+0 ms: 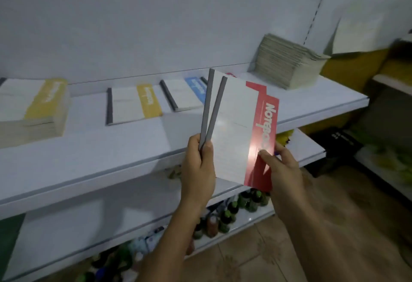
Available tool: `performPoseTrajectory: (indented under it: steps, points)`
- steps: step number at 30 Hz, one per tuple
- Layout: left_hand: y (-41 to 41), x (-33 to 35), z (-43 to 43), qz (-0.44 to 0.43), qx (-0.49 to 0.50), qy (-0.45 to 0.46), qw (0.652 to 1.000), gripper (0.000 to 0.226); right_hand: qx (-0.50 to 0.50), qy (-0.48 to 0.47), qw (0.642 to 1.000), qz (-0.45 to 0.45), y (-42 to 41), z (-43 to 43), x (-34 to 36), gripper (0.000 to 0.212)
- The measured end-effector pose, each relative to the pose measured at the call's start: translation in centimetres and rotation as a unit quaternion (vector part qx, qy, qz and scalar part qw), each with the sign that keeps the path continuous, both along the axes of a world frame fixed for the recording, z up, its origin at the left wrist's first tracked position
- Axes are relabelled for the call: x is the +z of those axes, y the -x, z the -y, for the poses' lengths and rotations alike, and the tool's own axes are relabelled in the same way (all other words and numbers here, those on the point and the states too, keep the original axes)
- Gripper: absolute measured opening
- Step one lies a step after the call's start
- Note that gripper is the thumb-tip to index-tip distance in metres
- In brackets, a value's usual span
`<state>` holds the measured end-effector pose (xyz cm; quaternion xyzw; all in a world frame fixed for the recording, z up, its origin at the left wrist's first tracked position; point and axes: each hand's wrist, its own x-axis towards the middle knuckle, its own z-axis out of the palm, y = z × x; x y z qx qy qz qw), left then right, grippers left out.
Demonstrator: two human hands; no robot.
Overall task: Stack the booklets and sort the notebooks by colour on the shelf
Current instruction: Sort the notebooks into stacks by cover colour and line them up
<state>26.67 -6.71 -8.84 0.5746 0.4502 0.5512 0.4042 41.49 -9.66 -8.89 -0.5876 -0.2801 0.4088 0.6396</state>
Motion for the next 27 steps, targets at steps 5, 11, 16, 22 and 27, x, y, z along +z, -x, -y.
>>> performPoseTrajectory:
  steps: [5, 11, 16, 22, 27]
  points:
    - [-6.1, -1.7, 1.3, 0.019, -0.012, 0.022, 1.0, 0.015, 0.025, 0.026, 0.999, 0.038, -6.5, 2.4, 0.2, 0.018]
    - [-8.9, -0.9, -0.6, -0.055, -0.01, 0.015, 0.998, 0.012, 0.023, 0.027, 0.999, 0.005, -9.7, 0.8, 0.4, 0.017]
    - [-10.4, 0.3, -6.0, -0.117, 0.035, -0.009, 0.992, 0.006, 0.01, -0.004, 0.998, 0.065, -11.0, -4.4, 0.7, 0.015]
    - [-12.5, 2.0, -14.7, -0.21, 0.075, -0.009, 0.975, 0.012, 0.023, -0.038, 0.984, 0.174, -13.3, -14.7, 3.1, 0.016]
    - [-12.3, 1.8, -22.1, -0.272, 0.006, 0.078, 0.959, 0.047, 0.042, -0.049, 0.971, 0.23, -14.3, -23.3, 3.1, 0.018]
